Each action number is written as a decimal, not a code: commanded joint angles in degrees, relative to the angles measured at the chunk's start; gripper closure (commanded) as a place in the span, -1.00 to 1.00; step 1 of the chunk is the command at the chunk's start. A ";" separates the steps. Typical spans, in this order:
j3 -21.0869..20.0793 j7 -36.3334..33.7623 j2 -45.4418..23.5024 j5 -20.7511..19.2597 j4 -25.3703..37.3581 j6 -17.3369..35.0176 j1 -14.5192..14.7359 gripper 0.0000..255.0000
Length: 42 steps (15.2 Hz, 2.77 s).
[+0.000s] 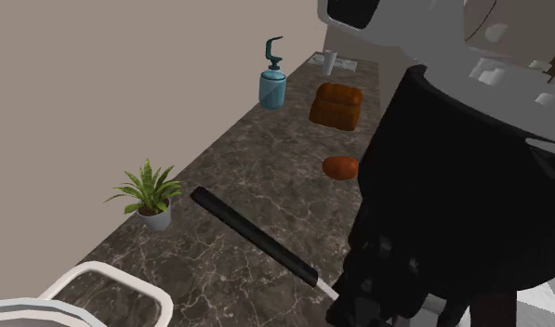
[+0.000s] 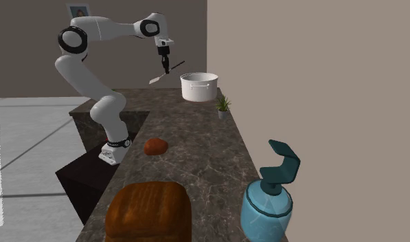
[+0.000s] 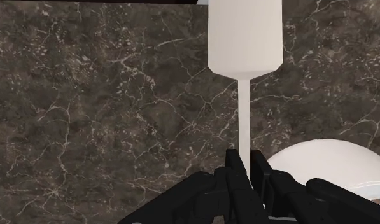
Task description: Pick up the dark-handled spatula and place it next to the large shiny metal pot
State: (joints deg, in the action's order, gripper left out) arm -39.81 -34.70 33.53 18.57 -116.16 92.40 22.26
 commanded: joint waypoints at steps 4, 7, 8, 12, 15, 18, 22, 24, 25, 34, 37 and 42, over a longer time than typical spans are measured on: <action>-7.69 -7.83 -3.61 0.47 5.50 -0.12 -0.79 1.00; -13.70 -13.04 -7.11 -0.40 9.79 0.10 -2.47 1.00; -16.01 -14.89 -8.49 -0.94 11.36 0.18 -3.26 1.00; -21.03 -18.32 -10.93 -1.96 12.71 1.79 -4.99 1.00; -21.11 -17.99 -10.36 -1.42 10.10 3.98 -4.59 1.00; -21.36 -17.75 -9.96 -0.95 7.62 6.19 -4.28 1.00; -21.96 -17.53 -9.66 -0.42 4.51 9.15 -4.03 1.00; -22.37 -17.46 -9.61 -0.20 3.03 10.64 -3.98 1.00; -22.59 -17.44 -9.61 -0.10 2.30 11.39 -3.97 1.00; -25.45 -17.58 -10.33 0.43 -3.65 18.27 -4.53 1.00; -26.74 -17.78 -10.87 0.43 -5.43 20.63 -5.01 1.00; -29.37 -18.31 -12.12 0.18 -8.17 24.65 -6.28 1.00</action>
State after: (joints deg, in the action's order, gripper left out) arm -68.27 -52.69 21.88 18.94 -123.92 116.12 16.50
